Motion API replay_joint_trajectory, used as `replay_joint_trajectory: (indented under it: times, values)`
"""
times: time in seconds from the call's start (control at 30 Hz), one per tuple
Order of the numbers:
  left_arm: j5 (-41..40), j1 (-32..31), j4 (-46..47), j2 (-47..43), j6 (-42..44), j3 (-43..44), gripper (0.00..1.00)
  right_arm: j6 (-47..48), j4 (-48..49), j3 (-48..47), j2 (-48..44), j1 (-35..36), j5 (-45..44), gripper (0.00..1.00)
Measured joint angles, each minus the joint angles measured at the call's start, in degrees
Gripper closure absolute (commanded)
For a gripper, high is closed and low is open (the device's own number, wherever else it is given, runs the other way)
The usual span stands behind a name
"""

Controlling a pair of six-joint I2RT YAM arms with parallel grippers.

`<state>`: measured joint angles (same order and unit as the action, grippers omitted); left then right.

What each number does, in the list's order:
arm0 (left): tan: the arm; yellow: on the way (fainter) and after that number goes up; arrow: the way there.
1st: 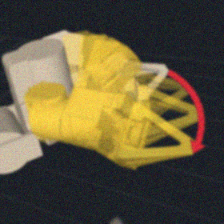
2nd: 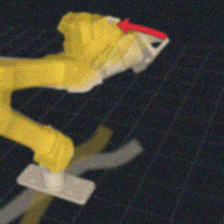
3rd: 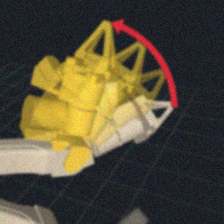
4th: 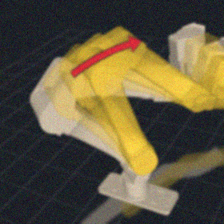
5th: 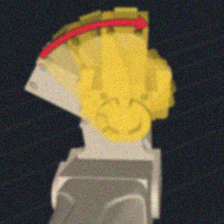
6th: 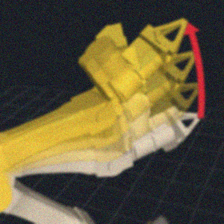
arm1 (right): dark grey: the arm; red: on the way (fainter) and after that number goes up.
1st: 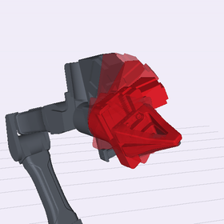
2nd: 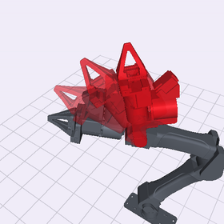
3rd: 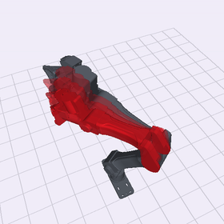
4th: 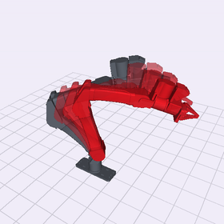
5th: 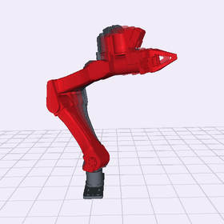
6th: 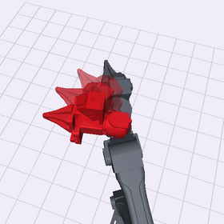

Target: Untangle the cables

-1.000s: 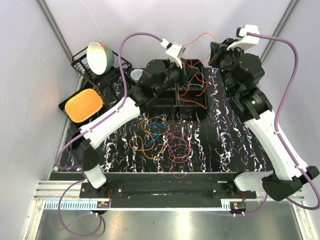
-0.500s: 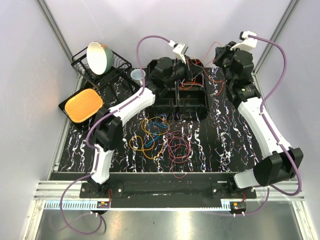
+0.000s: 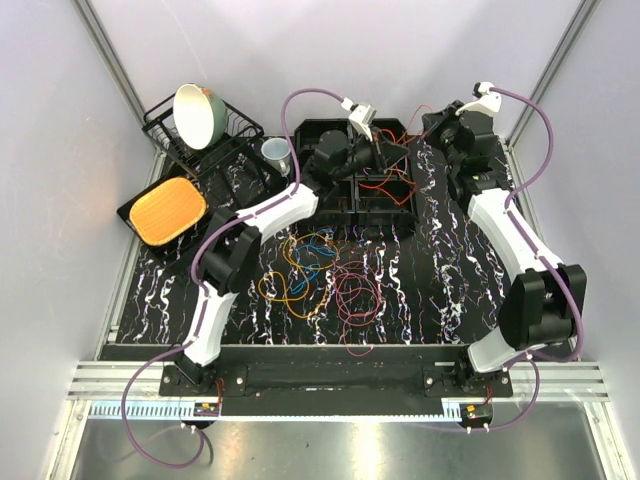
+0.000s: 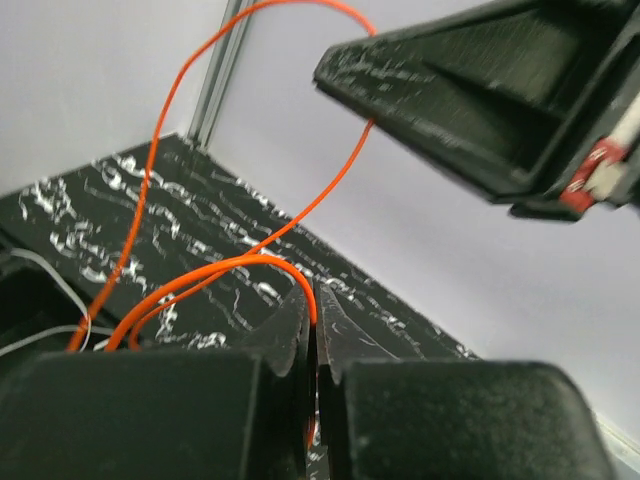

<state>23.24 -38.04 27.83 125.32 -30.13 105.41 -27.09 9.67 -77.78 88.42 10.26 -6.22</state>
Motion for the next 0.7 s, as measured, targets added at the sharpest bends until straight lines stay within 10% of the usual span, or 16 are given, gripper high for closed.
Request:
replay_joint_trajectory:
  times: [0.47, 0.7]
  values:
    - [-0.1, 0.7, 12.5, 2.4, -1.7, -14.0, 0.80, -9.0, 4.2, 2.9, 3.5, -0.5, 8.6, 1.00]
    - [0.0, 0.7, 12.8, 0.3, -0.8, -19.1, 0.40, -13.6, 6.9, 5.1, 4.8, -0.6, 13.3, 1.00]
